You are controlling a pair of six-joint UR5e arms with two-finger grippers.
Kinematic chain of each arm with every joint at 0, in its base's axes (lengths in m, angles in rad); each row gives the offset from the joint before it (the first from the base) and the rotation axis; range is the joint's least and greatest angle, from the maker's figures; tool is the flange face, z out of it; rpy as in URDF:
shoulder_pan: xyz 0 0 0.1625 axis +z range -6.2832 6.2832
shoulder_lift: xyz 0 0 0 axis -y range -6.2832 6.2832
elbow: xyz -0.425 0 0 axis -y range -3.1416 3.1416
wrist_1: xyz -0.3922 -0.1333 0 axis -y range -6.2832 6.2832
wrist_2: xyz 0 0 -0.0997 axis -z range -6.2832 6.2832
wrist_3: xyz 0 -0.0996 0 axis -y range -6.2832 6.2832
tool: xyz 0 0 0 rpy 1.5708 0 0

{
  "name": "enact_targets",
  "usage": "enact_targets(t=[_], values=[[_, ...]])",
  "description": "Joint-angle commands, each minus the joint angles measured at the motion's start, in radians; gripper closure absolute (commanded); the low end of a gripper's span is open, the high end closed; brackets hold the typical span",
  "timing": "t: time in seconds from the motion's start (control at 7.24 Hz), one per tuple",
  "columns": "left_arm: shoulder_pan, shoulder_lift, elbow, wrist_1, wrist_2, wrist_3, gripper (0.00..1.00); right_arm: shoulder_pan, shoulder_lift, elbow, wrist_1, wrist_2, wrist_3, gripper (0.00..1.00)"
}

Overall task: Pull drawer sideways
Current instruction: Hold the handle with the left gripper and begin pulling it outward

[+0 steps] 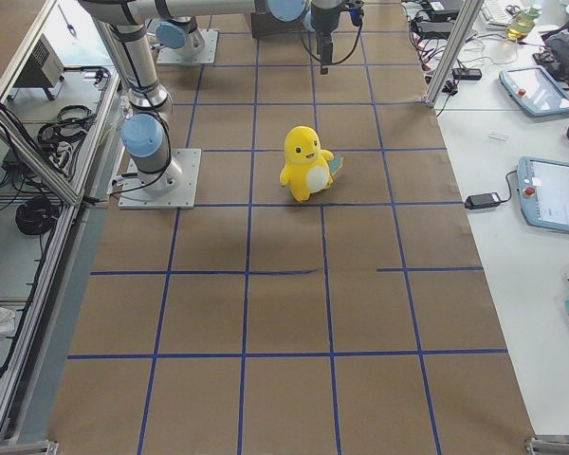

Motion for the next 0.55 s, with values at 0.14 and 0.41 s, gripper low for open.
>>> enact_targets(t=[0.14, 0.41], values=[[-0.001, -0.006, 0.014, -0.001, -0.001, 0.002, 0.77, 0.0, 0.0, 0.0, 0.0, 0.0, 0.0, 0.0], [-0.006, -0.011, 0.026, -0.001, -0.004, 0.003, 0.78, 0.0, 0.0, 0.0, 0.0, 0.0, 0.0, 0.0]])
